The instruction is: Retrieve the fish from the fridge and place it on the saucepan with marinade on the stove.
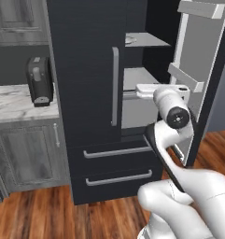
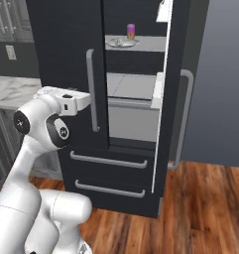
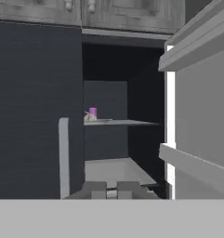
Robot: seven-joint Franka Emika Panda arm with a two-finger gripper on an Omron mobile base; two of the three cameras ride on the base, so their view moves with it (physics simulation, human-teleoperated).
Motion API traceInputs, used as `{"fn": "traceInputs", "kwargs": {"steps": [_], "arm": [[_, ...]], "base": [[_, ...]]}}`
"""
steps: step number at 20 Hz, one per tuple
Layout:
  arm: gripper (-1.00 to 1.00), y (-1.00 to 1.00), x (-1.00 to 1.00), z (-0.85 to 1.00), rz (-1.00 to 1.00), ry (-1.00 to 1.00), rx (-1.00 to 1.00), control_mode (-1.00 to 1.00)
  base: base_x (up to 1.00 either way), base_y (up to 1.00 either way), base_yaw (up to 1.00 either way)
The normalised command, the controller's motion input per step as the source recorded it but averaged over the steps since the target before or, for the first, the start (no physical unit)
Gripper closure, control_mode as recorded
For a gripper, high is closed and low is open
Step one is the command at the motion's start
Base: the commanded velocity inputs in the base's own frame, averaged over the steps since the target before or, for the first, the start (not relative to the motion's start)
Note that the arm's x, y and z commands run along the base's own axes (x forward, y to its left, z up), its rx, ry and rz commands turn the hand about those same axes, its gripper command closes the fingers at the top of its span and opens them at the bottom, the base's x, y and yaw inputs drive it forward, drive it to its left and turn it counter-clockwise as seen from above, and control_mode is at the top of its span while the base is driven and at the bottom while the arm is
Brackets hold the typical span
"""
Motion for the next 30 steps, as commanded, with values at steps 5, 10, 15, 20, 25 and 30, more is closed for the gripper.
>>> {"fn": "traceInputs", "kwargs": {"steps": [5, 10, 15, 20, 25, 30], "arm": [[-1.00, 0.40, 0.11, -0.02, 0.20, 0.06, 0.02, -1.00], [-1.00, 0.04, 0.05, -0.02, 0.01, -0.03, 0.00, -1.00], [-1.00, 0.19, 0.37, -0.02, 0.00, -0.01, 0.00, -1.00], [-1.00, 0.33, 0.51, -0.12, 0.03, 0.00, 0.00, -1.00], [-1.00, 0.19, 0.56, -0.29, 0.07, -0.01, 0.00, -1.00], [-1.00, 0.06, 0.53, -0.20, 0.06, -0.06, 0.00, -1.00]], "base": [[0.00, 0.00, 0.00], [0.00, 0.00, 0.00], [0.00, 0.00, 0.00], [0.00, 0.00, 0.00], [0.00, 0.00, 0.00], [0.00, 0.00, 0.00]]}}
